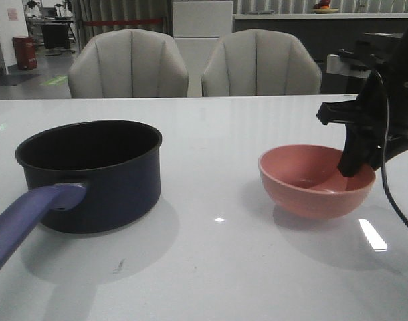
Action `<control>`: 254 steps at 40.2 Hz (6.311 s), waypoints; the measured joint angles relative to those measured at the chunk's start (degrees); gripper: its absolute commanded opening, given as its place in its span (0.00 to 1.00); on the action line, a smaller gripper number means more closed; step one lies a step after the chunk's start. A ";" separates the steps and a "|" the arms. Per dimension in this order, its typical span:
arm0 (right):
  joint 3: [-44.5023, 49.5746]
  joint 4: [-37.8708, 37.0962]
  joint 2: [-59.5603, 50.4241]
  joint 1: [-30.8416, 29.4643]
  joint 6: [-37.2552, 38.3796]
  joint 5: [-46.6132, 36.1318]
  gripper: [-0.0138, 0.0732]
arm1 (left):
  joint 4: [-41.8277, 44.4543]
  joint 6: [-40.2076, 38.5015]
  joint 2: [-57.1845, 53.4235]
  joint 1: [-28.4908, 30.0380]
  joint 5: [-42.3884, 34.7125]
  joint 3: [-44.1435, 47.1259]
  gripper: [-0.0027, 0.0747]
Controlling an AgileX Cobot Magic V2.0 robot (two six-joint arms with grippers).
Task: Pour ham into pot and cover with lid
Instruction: 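Carry the empty pink bowl back and lower it onto the table with the right gripper, then release the pink bowl and raise the right gripper away, then lower the left gripper to the glass lid and grasp its purple knob, then lift the glass lid and carry it over the saucepan with the left gripper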
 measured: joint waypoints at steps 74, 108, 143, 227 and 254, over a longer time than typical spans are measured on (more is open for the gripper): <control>60.77 -0.06 -101.68 10.71 -2.65 -28.94 0.61 | 0.00 0.00 0.00 0.00 0.00 0.00 0.77; 62.76 0.09 -102.17 10.71 -2.65 -27.97 0.33 | 0.00 0.00 13.14 2.16 5.20 -10.20 0.82; 62.76 0.18 -102.17 10.71 -2.65 -27.97 0.33 | -0.42 -5.38 64.99 19.68 27.52 -35.33 0.95; 62.76 0.18 -102.17 10.71 -2.65 -27.97 0.33 | 1.71 -7.33 101.21 21.85 35.26 -57.44 0.39; 62.76 0.18 -102.17 10.71 -2.65 -27.97 0.33 | 1.95 -5.62 94.85 20.81 38.96 -66.16 0.37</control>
